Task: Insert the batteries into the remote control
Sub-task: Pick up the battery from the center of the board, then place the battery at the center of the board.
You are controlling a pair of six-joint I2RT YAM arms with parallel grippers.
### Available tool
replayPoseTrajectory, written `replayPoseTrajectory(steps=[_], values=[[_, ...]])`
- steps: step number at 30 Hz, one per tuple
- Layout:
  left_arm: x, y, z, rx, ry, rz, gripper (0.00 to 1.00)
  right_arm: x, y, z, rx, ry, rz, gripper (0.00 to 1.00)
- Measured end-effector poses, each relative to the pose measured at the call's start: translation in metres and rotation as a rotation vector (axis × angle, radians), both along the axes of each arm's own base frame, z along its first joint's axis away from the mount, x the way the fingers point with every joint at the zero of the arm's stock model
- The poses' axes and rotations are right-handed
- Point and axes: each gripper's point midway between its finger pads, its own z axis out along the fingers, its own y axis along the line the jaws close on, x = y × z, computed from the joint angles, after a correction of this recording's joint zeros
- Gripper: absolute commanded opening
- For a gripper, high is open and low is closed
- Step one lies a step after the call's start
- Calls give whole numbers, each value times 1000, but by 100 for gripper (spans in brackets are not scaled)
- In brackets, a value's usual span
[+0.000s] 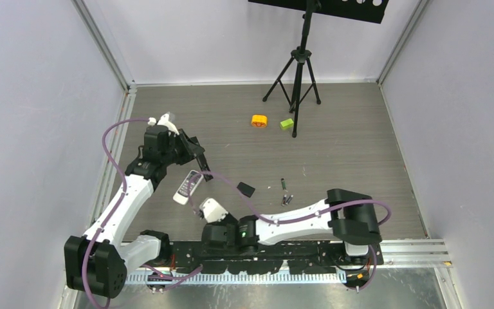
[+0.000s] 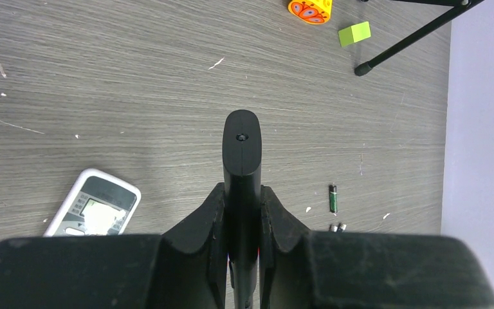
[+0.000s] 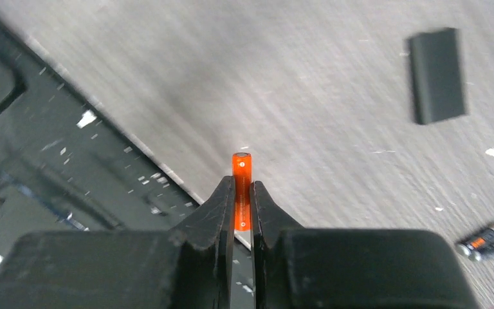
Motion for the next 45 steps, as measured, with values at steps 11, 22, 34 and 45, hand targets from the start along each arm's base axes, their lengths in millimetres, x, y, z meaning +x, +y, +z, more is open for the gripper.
replayPoseTrajectory(steps=[11, 22, 34, 45], values=[[-2, -8, 4, -29, -8, -40, 0, 111, -98, 26, 217, 32, -712, 10], [-4, -20, 2, -93, 0, -84, 0, 111, -144, -14, 226, 156, -1008, 34], [-4, -30, 4, -138, -3, -125, 0, 130, -158, -10, 190, 165, -1045, 46], [-4, -40, 3, -184, 5, -171, 0, 181, -209, -7, 68, 160, -999, 50]])
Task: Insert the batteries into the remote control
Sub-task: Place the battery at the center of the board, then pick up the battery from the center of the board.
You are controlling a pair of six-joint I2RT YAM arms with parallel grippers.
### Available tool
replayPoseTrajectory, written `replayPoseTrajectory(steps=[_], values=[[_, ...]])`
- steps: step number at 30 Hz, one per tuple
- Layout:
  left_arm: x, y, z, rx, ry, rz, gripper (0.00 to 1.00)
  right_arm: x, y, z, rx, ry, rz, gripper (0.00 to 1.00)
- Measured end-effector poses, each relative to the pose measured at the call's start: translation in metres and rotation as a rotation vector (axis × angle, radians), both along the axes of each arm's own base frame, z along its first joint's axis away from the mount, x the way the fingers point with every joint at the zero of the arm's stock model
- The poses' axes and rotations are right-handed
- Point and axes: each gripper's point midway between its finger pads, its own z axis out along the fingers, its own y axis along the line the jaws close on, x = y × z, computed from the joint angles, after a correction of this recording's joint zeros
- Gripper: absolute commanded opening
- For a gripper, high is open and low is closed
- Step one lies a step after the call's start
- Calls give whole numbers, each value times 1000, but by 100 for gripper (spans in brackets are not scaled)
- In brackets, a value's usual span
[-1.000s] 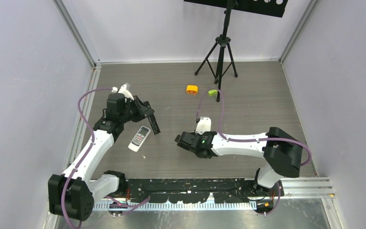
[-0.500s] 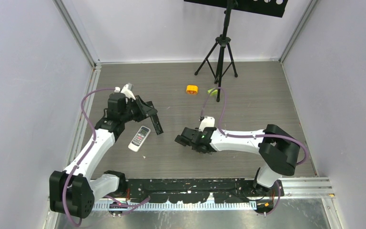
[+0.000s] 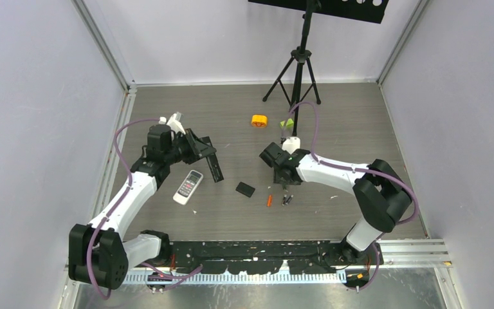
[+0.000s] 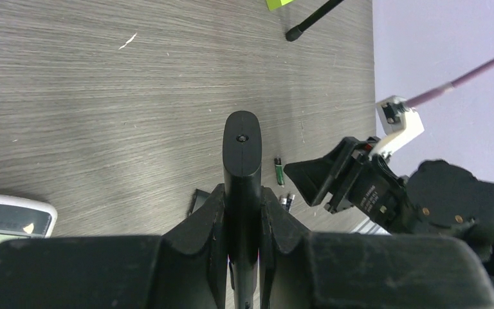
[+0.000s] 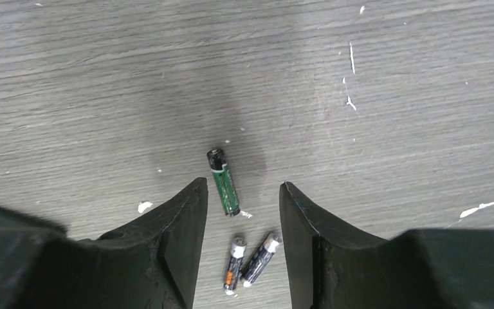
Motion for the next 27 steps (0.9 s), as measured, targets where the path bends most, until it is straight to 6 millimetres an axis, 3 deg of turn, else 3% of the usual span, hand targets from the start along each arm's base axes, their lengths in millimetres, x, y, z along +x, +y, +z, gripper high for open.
replayPoseTrajectory(steps=[6, 12, 19, 27], values=[[-2, -4, 3, -22, 1, -16, 0, 4, 1, -12, 19, 76, 80, 48], [-3, -6, 5, -33, 1, -30, 0, 0, 10, -16, 55, 118, 144, 32], [-6, -9, 5, -46, 3, -53, 0, -1, 8, -26, 45, 145, 129, 29], [-8, -11, 6, -54, -1, -72, 0, 4, 10, -27, 56, 129, 131, 6]])
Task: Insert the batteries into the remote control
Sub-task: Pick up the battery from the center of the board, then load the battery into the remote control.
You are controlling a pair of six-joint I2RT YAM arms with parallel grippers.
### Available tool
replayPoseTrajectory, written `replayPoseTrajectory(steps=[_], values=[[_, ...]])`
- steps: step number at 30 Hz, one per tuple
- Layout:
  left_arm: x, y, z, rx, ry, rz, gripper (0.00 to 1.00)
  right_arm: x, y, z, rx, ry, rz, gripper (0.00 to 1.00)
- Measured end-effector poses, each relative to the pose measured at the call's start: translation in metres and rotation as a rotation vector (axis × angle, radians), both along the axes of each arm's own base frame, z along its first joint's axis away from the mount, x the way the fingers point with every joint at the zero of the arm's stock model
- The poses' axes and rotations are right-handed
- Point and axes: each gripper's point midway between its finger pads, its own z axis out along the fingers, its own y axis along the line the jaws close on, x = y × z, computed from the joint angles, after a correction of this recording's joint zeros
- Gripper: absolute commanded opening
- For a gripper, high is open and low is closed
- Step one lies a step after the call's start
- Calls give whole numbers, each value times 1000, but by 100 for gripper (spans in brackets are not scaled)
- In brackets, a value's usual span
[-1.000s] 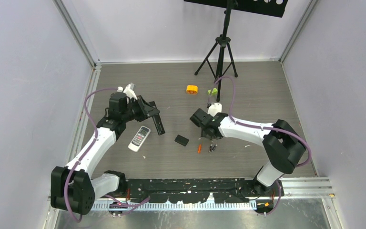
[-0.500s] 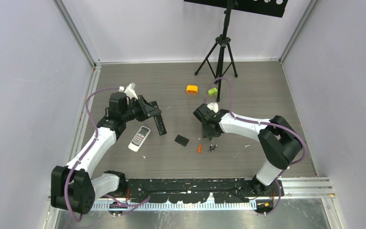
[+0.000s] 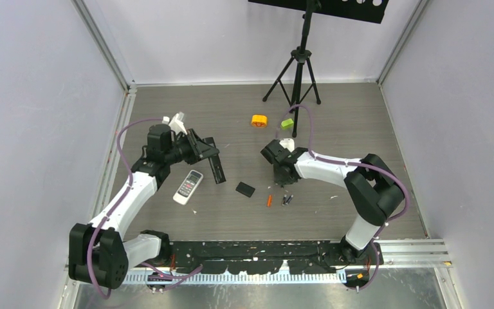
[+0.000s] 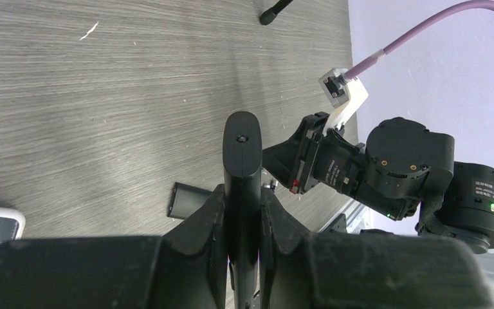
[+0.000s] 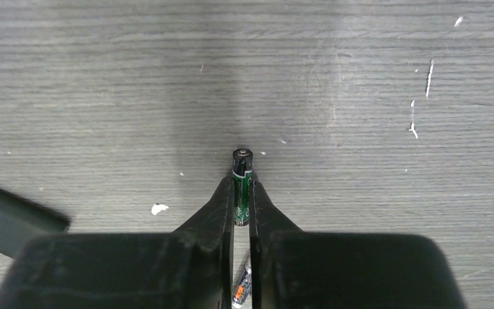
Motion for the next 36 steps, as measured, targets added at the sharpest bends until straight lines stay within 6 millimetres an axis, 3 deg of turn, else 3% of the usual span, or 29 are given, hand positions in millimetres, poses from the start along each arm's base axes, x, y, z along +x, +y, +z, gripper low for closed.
replayPoseTrajectory(steps=[6, 9, 11, 14, 18, 21, 24, 28, 31, 36], values=[[5, -10, 7, -47, -36, -42, 0, 8, 2, 4, 34, -54, 1, 2], [9, -20, 11, -87, -52, -69, 0, 10, 3, 19, 58, -106, 20, 2], [12, -27, 14, -115, -60, -81, 0, 13, 9, 47, 106, -186, 42, 2], [12, -38, 24, -163, -76, -96, 0, 12, 32, 110, 220, -349, 103, 2], [12, -47, 41, -216, -109, -108, 0, -8, 79, 191, 384, -525, 226, 2], [11, -52, 50, -249, -118, -112, 0, -27, 107, 228, 480, -601, 310, 2], [9, -56, 61, -291, -128, -121, 0, -37, 125, 240, 513, -644, 375, 3], [4, -60, 76, -339, -139, -137, 0, -41, 142, 239, 491, -670, 433, 3], [0, -61, 85, -363, -152, -149, 0, -39, 149, 238, 472, -686, 457, 3], [-8, -61, 94, -391, -167, -163, 0, -35, 154, 253, 480, -726, 474, 3]])
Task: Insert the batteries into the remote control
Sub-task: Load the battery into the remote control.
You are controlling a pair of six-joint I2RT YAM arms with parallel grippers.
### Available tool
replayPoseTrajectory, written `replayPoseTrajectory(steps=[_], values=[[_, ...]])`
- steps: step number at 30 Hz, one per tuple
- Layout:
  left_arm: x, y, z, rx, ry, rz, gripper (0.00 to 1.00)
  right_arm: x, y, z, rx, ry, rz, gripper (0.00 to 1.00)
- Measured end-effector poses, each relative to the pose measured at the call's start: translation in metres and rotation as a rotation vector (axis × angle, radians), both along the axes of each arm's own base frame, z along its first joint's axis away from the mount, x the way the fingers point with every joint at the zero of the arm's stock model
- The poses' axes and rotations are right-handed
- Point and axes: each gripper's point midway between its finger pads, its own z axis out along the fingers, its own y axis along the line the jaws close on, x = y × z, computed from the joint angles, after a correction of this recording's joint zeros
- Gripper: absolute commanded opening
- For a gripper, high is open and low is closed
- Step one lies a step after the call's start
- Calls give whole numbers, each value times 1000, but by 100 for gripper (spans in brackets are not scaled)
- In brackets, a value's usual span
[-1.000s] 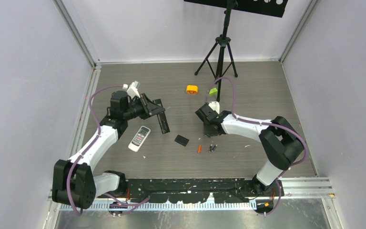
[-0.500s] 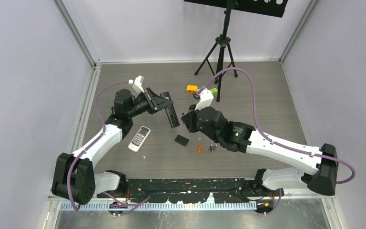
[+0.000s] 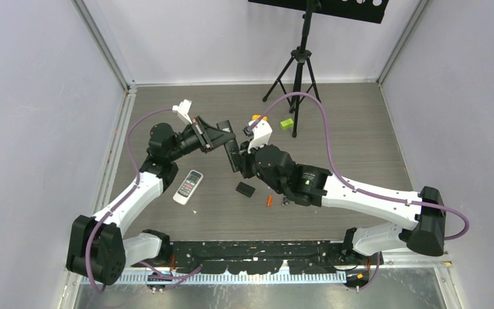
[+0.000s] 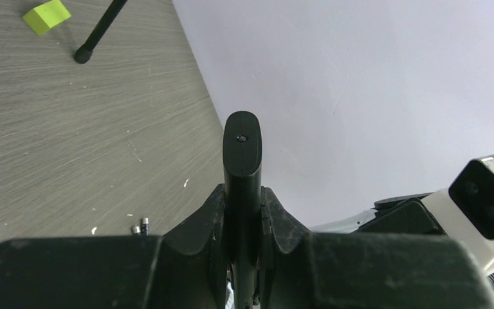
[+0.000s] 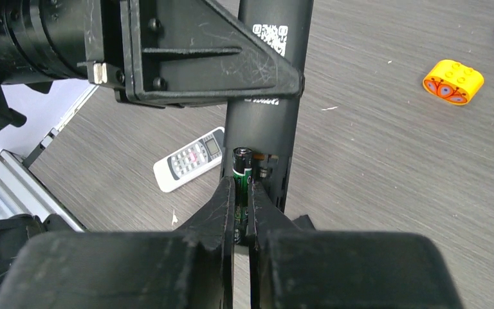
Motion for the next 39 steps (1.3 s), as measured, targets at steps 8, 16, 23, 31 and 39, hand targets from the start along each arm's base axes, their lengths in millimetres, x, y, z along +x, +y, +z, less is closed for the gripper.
replayPoseTrajectory(steps=[8, 16, 23, 31, 39], values=[[-6, -2, 9, -40, -1, -23, 0, -1, 3, 5, 4, -16, 10, 3], [-5, -2, 11, -85, 67, -15, 0, -2, 4, 11, 26, -25, 15, 12], [-5, -2, 12, -104, 102, -11, 0, -4, 3, 13, 44, -24, 20, 16], [-5, -2, 12, -110, 116, -10, 0, -6, 2, 14, 54, -13, 20, 13], [-5, -2, 12, -110, 118, -8, 0, -7, 1, 13, 65, -4, 16, 5]])
